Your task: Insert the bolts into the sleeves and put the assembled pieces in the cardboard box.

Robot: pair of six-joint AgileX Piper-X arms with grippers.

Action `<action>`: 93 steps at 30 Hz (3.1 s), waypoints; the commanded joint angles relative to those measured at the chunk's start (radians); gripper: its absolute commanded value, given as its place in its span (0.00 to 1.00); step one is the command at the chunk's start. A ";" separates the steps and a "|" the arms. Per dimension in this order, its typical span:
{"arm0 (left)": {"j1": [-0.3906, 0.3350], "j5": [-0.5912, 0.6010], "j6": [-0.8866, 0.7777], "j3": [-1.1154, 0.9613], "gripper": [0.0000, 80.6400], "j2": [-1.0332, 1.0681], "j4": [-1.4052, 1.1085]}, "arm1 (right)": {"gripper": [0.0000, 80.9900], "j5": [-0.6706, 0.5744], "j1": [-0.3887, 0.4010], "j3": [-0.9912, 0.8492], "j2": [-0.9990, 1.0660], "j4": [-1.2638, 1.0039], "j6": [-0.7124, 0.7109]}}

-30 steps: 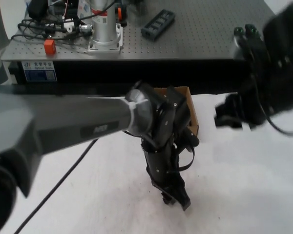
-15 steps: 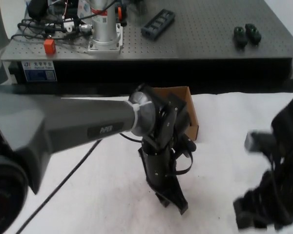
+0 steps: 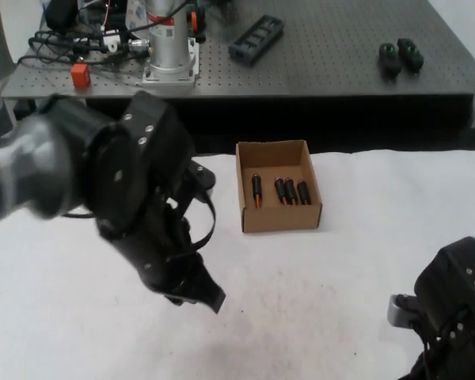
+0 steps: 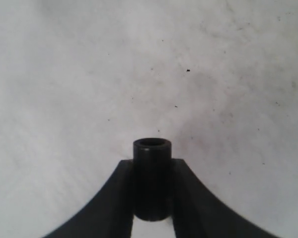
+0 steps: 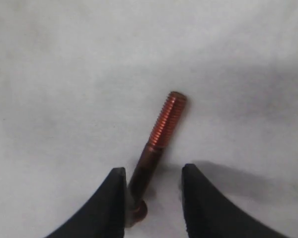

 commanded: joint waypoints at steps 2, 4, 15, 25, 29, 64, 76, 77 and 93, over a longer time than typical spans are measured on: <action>0.003 0.008 -0.012 0.005 0.01 -0.019 -0.018 | 0.33 -0.031 0.001 0.002 0.074 -0.117 0.017; 0.003 0.008 -0.012 0.016 0.01 -0.027 -0.014 | 0.33 -0.031 0.001 0.002 0.102 -0.126 0.017; 0.003 0.005 -0.002 0.022 0.01 -0.028 0.042 | 0.04 -0.134 0.012 -0.060 0.118 -0.131 -0.135; 0.003 0.008 -0.026 0.022 0.01 -0.050 0.089 | 0.04 -0.017 0.117 -0.369 0.179 -0.058 -0.379; 0.003 0.008 -0.044 0.022 0.01 -0.083 0.089 | 0.04 0.098 0.129 -0.474 0.278 0.037 -0.323; 0.003 0.164 -0.289 0.022 0.01 -0.319 0.116 | 0.38 -0.186 0.124 -0.360 0.164 -0.232 0.042; 0.003 0.165 -0.241 0.022 0.01 -0.319 0.115 | 0.49 0.269 0.149 -0.656 0.463 0.118 -0.603; 0.003 0.165 -0.241 0.022 0.01 -0.319 0.115 | 0.49 0.269 0.154 -0.663 0.495 0.116 -0.614; 0.003 0.163 -0.197 0.022 0.01 -0.319 0.115 | 0.44 0.283 0.193 -0.669 0.621 -0.052 -0.637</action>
